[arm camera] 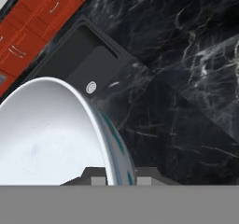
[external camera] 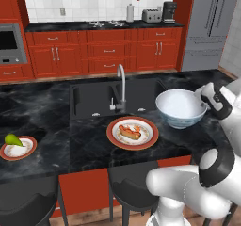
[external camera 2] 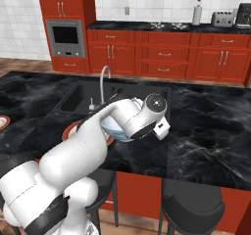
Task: Take the smaller bowl and place it next to the appetizer plate on the dining counter , and place the larger bowl next to the plate with cooked food.
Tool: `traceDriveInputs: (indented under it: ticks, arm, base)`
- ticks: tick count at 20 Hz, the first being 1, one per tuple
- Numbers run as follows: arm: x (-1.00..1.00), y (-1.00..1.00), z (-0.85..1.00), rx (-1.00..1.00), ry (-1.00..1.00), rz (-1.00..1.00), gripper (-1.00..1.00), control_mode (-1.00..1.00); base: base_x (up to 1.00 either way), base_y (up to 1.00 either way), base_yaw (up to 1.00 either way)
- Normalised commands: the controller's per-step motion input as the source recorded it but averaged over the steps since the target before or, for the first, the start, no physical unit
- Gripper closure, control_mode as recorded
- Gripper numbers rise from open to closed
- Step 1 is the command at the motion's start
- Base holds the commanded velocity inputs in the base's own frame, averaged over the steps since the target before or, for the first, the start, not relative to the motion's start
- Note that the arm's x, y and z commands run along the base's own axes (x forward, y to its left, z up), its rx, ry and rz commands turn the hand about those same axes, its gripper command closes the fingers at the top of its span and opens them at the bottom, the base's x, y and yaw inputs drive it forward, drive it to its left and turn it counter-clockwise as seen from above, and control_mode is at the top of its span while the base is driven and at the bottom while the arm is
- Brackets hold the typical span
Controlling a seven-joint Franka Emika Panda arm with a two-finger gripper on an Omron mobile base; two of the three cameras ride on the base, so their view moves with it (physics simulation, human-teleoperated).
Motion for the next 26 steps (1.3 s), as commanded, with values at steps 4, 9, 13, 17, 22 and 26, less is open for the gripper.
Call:
traceDriveInputs:
  ticks: [4, 9, 13, 17, 22, 26]
  arm:
    - [0.33, 0.0, -0.32, 0.0, 0.03, 0.0, 1.0, -1.0]
    - [0.33, 0.0, -0.42, 0.0, 0.03, 0.0, 1.0, -1.0]
    - [0.28, 0.0, -0.4, 0.0, 0.0, 0.0, 1.0, -1.0]
    - [0.26, -0.01, -0.37, 0.0, 0.0, 0.0, 1.0, -1.0]
    - [0.28, -0.05, -0.36, 0.0, 0.0, 0.0, 1.0, -1.0]
    - [0.28, -0.16, -0.35, 0.0, 0.0, 0.0, 1.0, -1.0]
  base:
    - [0.0, 0.0, 0.0]
    - [0.0, 0.0, 0.0]
    - [0.0, 0.0, 0.0]
    - [0.0, 0.0, 0.0]
    - [0.0, 0.0, 0.0]
    - [0.0, 0.0, 0.0]
